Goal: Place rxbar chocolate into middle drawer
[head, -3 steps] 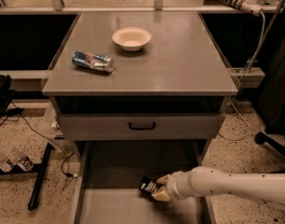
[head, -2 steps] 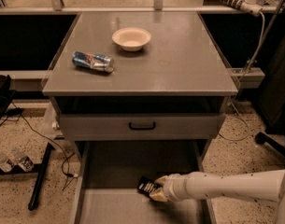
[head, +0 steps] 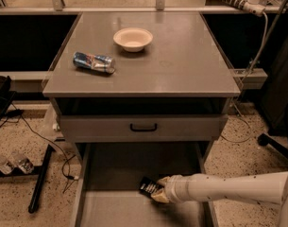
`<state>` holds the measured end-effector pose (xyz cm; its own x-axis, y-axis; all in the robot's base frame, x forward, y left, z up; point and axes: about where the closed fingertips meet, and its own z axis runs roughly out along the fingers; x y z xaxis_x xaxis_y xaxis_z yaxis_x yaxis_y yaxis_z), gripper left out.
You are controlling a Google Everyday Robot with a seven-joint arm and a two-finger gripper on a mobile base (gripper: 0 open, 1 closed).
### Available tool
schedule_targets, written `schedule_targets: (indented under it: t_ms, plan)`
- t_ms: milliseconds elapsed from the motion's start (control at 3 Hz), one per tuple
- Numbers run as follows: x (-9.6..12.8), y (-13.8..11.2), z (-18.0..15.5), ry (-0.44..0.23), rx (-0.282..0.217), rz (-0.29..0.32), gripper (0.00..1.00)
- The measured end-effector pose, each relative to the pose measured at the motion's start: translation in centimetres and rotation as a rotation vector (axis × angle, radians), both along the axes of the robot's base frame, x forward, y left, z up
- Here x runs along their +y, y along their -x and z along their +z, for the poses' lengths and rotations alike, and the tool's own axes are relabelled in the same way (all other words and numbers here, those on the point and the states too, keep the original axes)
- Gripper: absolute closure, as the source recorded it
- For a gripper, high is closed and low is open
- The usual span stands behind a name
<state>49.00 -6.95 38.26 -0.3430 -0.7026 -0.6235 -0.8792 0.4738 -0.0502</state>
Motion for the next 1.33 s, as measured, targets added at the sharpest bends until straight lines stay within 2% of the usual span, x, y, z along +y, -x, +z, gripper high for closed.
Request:
schedule_targets:
  t_ms: [667, 1000, 1333]
  plan:
    - [0.0, 0.0, 0.0, 0.0, 0.0, 0.0, 0.11]
    - [0.01, 0.0, 0.0, 0.0, 0.0, 0.0, 0.0]
    - [0.01, 0.0, 0.0, 0.0, 0.0, 0.0, 0.0]
